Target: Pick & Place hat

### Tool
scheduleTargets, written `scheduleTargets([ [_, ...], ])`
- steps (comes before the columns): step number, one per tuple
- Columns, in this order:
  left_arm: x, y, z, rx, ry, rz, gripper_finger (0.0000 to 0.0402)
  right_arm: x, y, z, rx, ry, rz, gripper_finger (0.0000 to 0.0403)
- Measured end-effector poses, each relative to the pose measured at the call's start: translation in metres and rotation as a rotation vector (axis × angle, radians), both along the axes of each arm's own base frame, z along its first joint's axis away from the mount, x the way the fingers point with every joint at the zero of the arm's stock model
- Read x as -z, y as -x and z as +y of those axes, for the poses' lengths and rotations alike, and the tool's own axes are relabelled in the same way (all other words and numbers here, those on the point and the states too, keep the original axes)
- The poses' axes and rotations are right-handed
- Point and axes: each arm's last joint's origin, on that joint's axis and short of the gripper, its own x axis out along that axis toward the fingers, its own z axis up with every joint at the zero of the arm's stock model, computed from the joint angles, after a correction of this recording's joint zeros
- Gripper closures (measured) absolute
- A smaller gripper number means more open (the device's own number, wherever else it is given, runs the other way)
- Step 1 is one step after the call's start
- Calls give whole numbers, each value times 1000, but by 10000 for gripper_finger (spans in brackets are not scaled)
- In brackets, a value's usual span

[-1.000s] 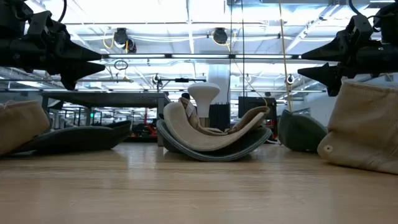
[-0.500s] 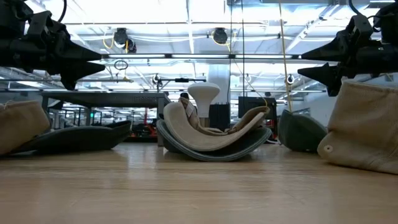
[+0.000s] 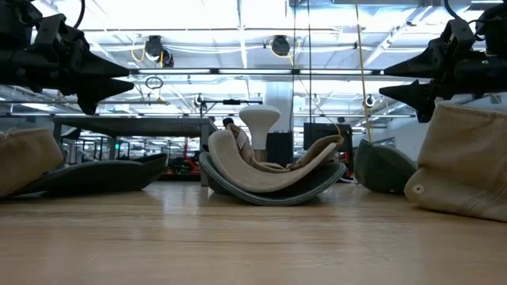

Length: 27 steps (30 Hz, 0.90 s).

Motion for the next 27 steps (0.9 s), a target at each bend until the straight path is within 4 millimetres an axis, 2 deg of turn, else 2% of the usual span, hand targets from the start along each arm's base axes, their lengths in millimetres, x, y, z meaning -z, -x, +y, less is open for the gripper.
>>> scheduleTargets([
  [27, -1, 0, 0, -5, -21, -1, 227, 0, 0, 0, -1, 0, 0, 195],
])
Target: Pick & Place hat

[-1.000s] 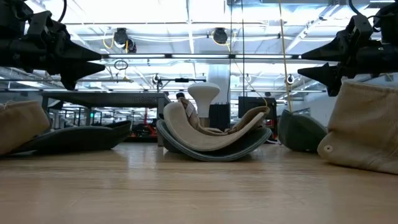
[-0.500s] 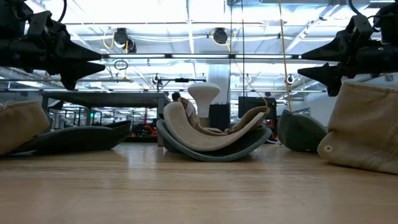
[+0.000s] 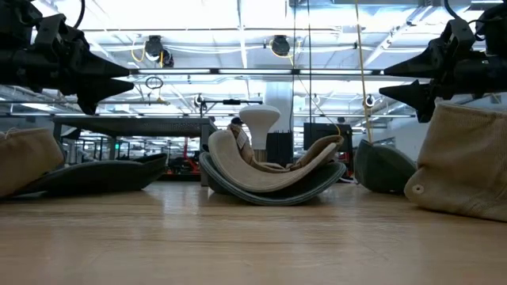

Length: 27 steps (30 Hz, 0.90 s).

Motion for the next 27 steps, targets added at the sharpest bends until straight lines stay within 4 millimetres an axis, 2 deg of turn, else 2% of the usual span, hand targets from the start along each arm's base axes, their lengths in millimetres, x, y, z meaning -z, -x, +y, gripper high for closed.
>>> scheduleTargets([
  [2, -2, 0, 1, -27, -90, 0, 227, 0, 0, 0, 0, 0, 0, 195],
  [4, -9, 1, -1, 23, -119, -34, 227, 0, 0, 0, 0, 0, 0, 195],
  [8, -39, 5, -7, 188, -174, -95, 227, 0, 0, 0, 1, 0, 0, 195],
  [12, -74, 10, -9, 210, -156, -32, 227, 0, 0, 0, 1, 0, 0, 195],
  [19, -139, 6, -5, 125, -142, 201, 227, 0, 0, 0, 0, 0, 0, 195],
  [27, -187, -20, -1, 124, -23, 587, 227, 0, 0, 0, 0, 0, 0, 195],
])
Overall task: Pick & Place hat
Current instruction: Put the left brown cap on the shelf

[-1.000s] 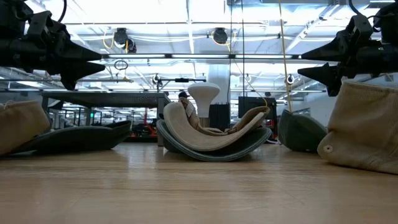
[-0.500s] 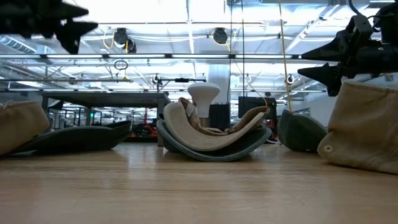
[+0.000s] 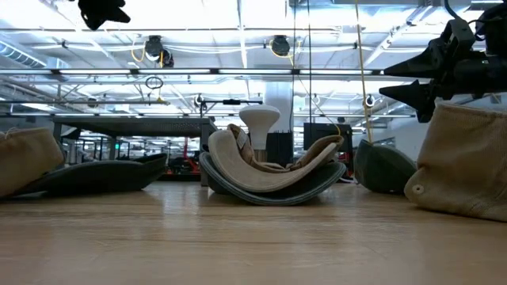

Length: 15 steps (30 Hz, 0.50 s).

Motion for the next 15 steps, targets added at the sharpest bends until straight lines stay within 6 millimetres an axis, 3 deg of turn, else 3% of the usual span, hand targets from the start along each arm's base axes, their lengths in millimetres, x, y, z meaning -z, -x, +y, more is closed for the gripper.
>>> scheduleTargets([
  [10, -12, -31, -7, -127, 184, 480, 227, 0, 0, 0, 0, 0, 0, 195],
  [15, -13, -47, -12, -134, 205, 590, 227, 0, 0, 0, 0, 0, 0, 195],
])
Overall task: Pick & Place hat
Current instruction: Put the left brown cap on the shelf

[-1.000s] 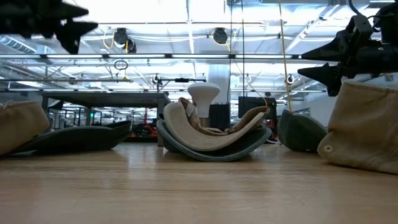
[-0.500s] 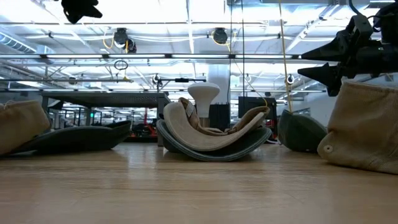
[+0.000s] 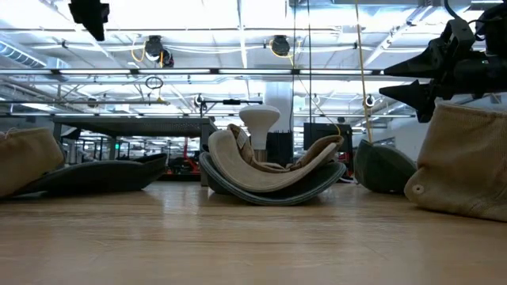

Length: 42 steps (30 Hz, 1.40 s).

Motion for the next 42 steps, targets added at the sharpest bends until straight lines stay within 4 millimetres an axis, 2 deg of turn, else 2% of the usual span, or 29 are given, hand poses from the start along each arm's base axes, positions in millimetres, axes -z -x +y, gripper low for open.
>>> scheduleTargets([
  [7, 8, -24, -4, 73, 105, 62, 227, 0, 0, 0, 0, 0, 0, 195],
  [11, 13, -31, -7, -25, 259, 96, 227, 0, 0, 0, 0, 0, 0, 195],
  [16, 16, -38, -9, 2, 352, 113, 227, 0, 0, 0, 0, 0, 0, 195],
  [30, 16, -37, -20, -90, 443, 161, 227, 0, 0, 0, 0, 0, 0, 195],
  [34, 15, -40, -33, -39, 402, 128, 227, 0, 0, 0, 0, 0, 0, 195],
  [42, 16, -33, -63, 33, 377, 168, 227, 0, 0, 0, 0, 0, 0, 195],
])
